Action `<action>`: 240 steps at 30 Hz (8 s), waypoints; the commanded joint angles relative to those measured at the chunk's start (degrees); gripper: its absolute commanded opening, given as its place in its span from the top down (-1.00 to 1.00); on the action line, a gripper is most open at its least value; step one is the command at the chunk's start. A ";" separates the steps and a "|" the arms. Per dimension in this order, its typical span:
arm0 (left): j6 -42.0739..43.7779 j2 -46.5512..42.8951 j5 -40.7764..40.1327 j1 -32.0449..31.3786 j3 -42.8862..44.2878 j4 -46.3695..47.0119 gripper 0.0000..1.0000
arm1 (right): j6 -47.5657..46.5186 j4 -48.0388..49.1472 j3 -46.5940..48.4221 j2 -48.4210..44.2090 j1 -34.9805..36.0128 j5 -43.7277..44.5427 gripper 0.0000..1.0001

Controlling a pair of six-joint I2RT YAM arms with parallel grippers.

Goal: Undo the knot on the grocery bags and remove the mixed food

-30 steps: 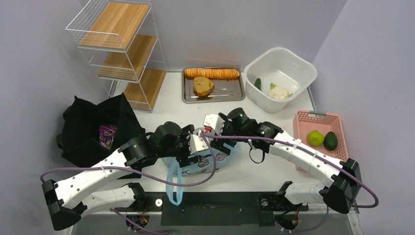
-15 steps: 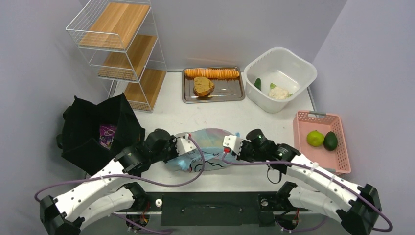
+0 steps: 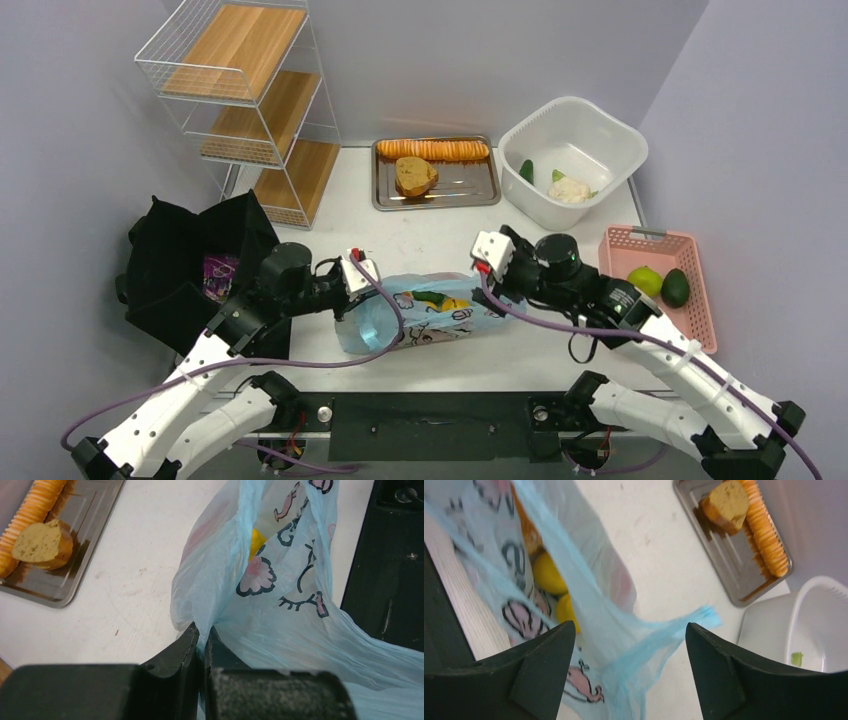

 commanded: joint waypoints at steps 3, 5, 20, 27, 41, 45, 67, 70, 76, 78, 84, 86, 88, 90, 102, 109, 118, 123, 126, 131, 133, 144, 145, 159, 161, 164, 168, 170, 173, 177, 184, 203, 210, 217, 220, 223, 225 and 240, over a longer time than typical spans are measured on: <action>4.10 2.13 5.81 -0.28 4.43 5.91 1.00 | 6.34 5.25 10.04 10.44 1.83 -3.66 -0.55; 4.64 2.35 5.57 -0.38 4.43 5.98 1.00 | 5.25 6.13 9.22 11.93 3.06 -4.30 -0.56; 9.55 7.16 1.33 0.06 2.73 12.06 1.00 | 1.90 5.30 9.03 15.21 1.27 -6.59 -0.57; 10.61 8.69 2.96 0.71 4.47 14.34 1.00 | -4.11 3.63 5.71 16.50 1.00 -4.37 -0.53; 25.86 10.66 8.68 11.41 8.48 7.84 0.79 | 10.12 -2.42 15.27 15.54 -13.12 -15.35 1.00; 25.19 9.22 9.82 11.62 10.87 1.27 0.09 | 16.61 -0.68 8.71 14.52 -7.83 -16.01 1.00; 22.62 26.15 -14.22 -15.98 9.49 14.29 1.00 | 30.54 11.89 7.07 17.82 -9.69 -16.68 1.00; 25.38 27.64 -15.29 -14.54 5.46 15.18 1.00 | 30.28 11.96 8.21 18.63 -11.27 -16.73 1.00; 38.13 22.04 -13.06 -17.55 -4.76 -1.89 1.00 | 27.49 12.93 12.62 21.31 -16.40 -14.75 1.00; 38.06 20.29 -13.36 -19.86 -7.45 -8.16 1.00 | 26.51 13.30 13.78 22.51 -17.23 -14.52 1.00; 29.71 22.13 -14.92 -21.09 -4.79 -7.82 0.86 | 23.41 14.83 13.11 23.89 -15.70 -13.78 1.00; 23.95 22.73 -15.53 -19.55 -1.66 -3.33 0.71 | 21.21 13.95 12.93 23.88 -13.30 -13.03 1.00; 17.80 23.48 -14.33 -16.34 1.95 0.48 0.59 | 18.84 12.69 12.67 23.57 -10.67 -12.11 0.87; 12.59 24.44 -13.06 -12.81 5.27 3.45 0.51 | 16.95 11.42 12.45 22.89 -8.82 -11.31 0.42; 6.94 34.80 -21.53 1.64 11.34 8.05 0.39 | 3.48 0.41 7.99 17.52 -7.42 -2.59 -0.70; 10.93 26.67 -10.97 -3.46 7.36 12.63 0.30 | 6.50 0.60 9.45 14.70 -7.41 -4.04 -0.72; 10.56 24.38 -15.30 -13.11 3.48 20.80 0.36 | 11.65 5.60 11.15 13.12 -7.67 -2.39 -0.72; 11.50 30.35 -20.71 -14.64 4.01 23.22 0.43 | 14.05 6.70 11.36 13.53 -9.92 -1.77 -0.72; 11.54 33.46 -23.69 -14.14 5.01 24.31 0.44 | 15.78 6.80 11.88 14.28 -12.32 -2.95 -0.71; 13.18 36.73 -28.49 -13.54 4.33 27.44 0.11 | 16.59 6.00 12.24 15.69 -15.42 -4.82 -0.68; 14.11 37.99 -31.25 -13.52 4.25 29.39 -0.12 | 16.27 5.72 11.94 15.82 -15.55 -5.61 -0.67; 15.93 41.86 -39.67 -13.61 2.56 34.60 -0.43 | 15.17 5.04 11.35 17.33 -15.45 -7.62 -0.61; 15.91 41.77 -40.53 -13.54 2.53 36.12 -0.45 | 15.16 5.05 11.37 17.26 -15.48 -7.63 -0.61; 11.84 38.73 -35.69 -11.88 6.89 30.46 -0.49 | 14.79 4.79 11.11 16.99 -15.21 -8.64 -0.60; 12.40 40.81 -35.52 -11.05 6.72 30.01 -0.45 | 14.81 4.94 11.10 17.08 -15.16 -8.65 -0.60; 11.54 43.50 -33.82 -9.59 7.50 27.62 -0.36 | 14.84 5.02 11.20 17.17 -15.07 -8.62 -0.60; 11.47 45.01 -30.98 -9.13 7.92 26.13 -0.29 | 14.53 5.02 10.97 17.03 -15.11 -8.19 -0.60; 11.95 44.49 -28.92 -9.50 7.58 25.32 -0.37 | 14.40 5.02 10.99 17.13 -15.07 -8.18 -0.60; 11.55 43.75 -25.48 -9.77 7.76 22.00 -0.44 | 14.36 5.09 10.95 17.25 -15.06 -8.28 -0.60; 11.61 43.81 -23.11 -9.95 6.72 21.07 -0.51 | 14.52 5.11 10.92 17.30 -15.05 -8.19 -0.60; 9.82 42.36 -25.71 -9.13 8.40 22.08 0.81 | 13.88 5.02 10.85 17.41 -15.01 -8.35 -0.60; -8.01 27.94 11.62 -3.21 24.31 11.33 1.00 | 20.28 6.36 18.75 15.98 -16.92 -8.77 -0.71; -20.52 27.08 18.53 2.64 30.35 11.69 1.00 | 23.50 6.60 23.88 13.77 -17.21 -8.29 -0.69; -33.87 27.53 9.95 6.33 34.14 21.61 1.00 | 30.77 7.08 29.44 13.42 -14.93 -8.03 -0.65; -34.82 28.53 7.83 6.58 35.03 22.45 1.00 | 31.04 6.31 31.33 14.36 -10.31 -7.25 -0.65; -36.51 28.95 9.76 6.79 34.83 25.55 1.00 | 30.94 6.28 31.38 15.63 -7.73 -5.85 -0.66; -38.38 28.89 11.38 6.79 34.54 27.42 1.00 | 32.39 6.27 31.75 16.81 -7.53 -4.13 -0.68; -36.53 29.03 7.78 8.47 35.77 24.25 0.02 | 46.04 11.02 33.84 24.91 -10.83 -6.43 1.00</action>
